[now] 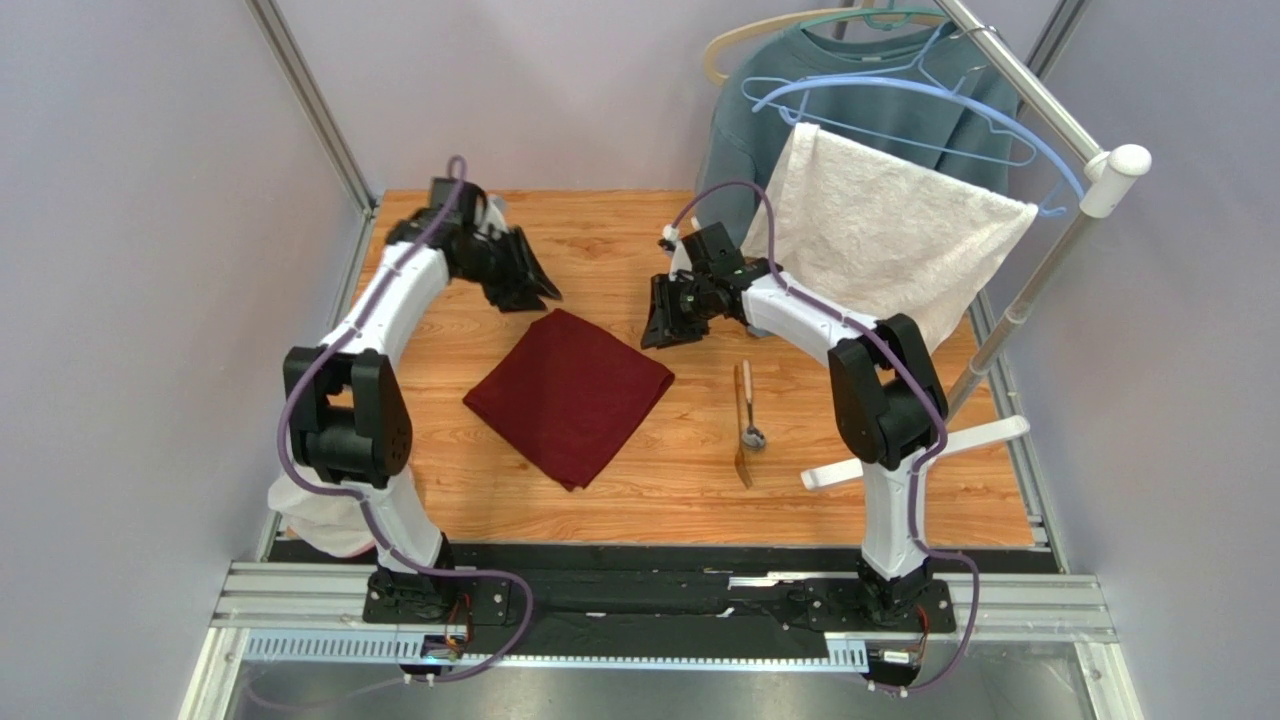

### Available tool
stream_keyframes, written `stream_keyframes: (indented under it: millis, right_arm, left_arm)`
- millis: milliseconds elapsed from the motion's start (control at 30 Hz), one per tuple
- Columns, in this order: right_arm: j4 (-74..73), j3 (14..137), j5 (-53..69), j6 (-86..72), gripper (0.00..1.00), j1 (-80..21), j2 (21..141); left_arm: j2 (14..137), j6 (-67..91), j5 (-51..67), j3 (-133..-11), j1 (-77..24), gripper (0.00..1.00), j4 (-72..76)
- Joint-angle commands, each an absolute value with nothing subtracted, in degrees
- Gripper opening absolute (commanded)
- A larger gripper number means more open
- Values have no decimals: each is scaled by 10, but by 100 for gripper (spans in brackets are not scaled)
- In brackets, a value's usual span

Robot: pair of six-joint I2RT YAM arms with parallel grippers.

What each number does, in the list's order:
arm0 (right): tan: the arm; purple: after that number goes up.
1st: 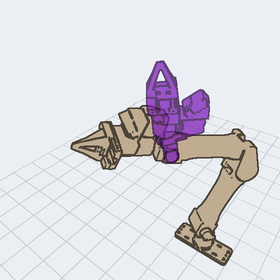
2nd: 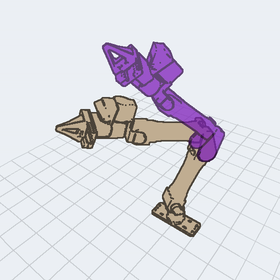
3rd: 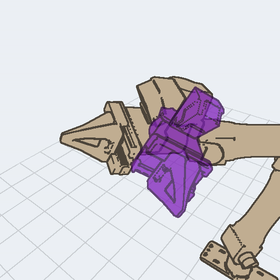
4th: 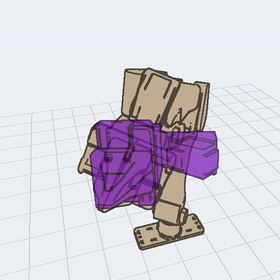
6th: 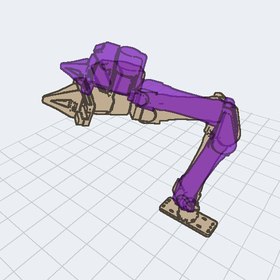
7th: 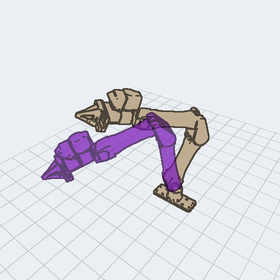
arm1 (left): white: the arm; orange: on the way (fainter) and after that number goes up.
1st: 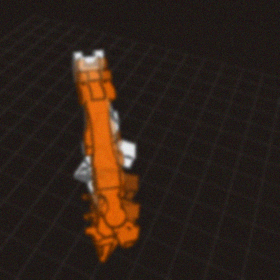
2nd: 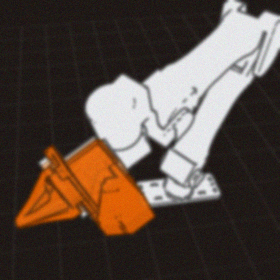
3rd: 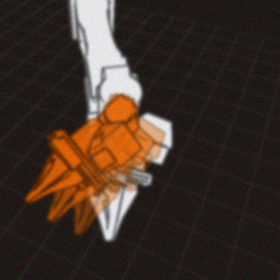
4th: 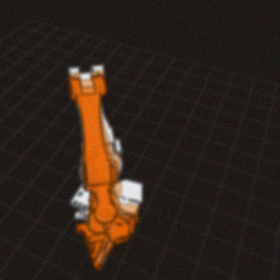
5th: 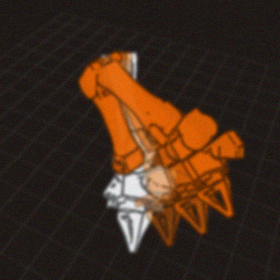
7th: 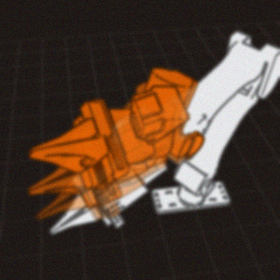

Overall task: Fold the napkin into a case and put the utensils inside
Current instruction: Rotate the square-folded napkin at the center of the board.

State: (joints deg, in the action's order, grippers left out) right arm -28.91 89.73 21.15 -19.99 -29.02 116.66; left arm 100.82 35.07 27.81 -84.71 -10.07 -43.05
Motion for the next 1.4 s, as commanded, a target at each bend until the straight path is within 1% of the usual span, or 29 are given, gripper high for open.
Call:
stream_keyframes:
  millis: [0,33,67,100,267,300,367,433,633,667,867,967,1000,1067,1100,1200,1267,1367]
  right_arm:
    - [-211,861,312,-255,35,-334,1151]
    - [-200,850,316,-262,35,-340,1154]
    - [-192,843,321,-278,35,-344,1158]
    - [-171,838,326,-285,34,-352,1160]
    - [-138,810,325,-299,34,-364,1170]
    - [-137,809,323,-299,35,-365,1177]
    - [-138,805,326,-296,34,-365,1184]
    - [-135,800,323,-294,35,-364,1189]
    - [-129,791,323,-293,34,-365,1208]
    - [-125,790,324,-294,34,-365,1209]
    - [-125,786,321,-294,34,-365,1216]
    - [-132,783,316,-287,34,-365,1216]
    - [-134,783,315,-284,33,-365,1216]
    - [-142,779,308,-280,33,-365,1216]
    - [-145,776,303,-275,33,-364,1212]
    - [-150,766,286,-268,33,-362,1205]
    - [-154,761,278,-267,33,-359,1201]
    - [-162,757,265,-262,33,-340,1196]
  left_arm:
    - [1092,281,362,-970,-34,47,-480]
    - [1139,259,369,-995,-26,48,-496]
    - [1161,251,373,-1036,-23,48,-521]
    - [1179,246,367,-1051,-21,49,-535]
    - [1232,238,344,-1060,-14,54,-510]
    - [1243,236,338,-1067,-14,58,-513]
    - [1270,231,330,-1083,-14,58,-528]
    - [1274,235,322,-1077,-14,58,-515]
    - [1274,250,355,-1035,-14,58,-472]
    - [1275,256,377,-1026,-14,57,-462]
    - [1295,292,420,-1028,-13,50,-418]
    - [1308,306,432,-1038,-11,43,-404]
    - [1309,309,433,-1038,-9,37,-399]
    - [1310,317,424,-1038,-5,33,-378]
    - [1310,317,419,-1041,-4,22,-372]
    - [1330,310,404,-1070,-4,7,-376]
    - [1344,304,374,-1094,-4,5,-390]
    - [1358,285,310,-1128,-4,4,-436]
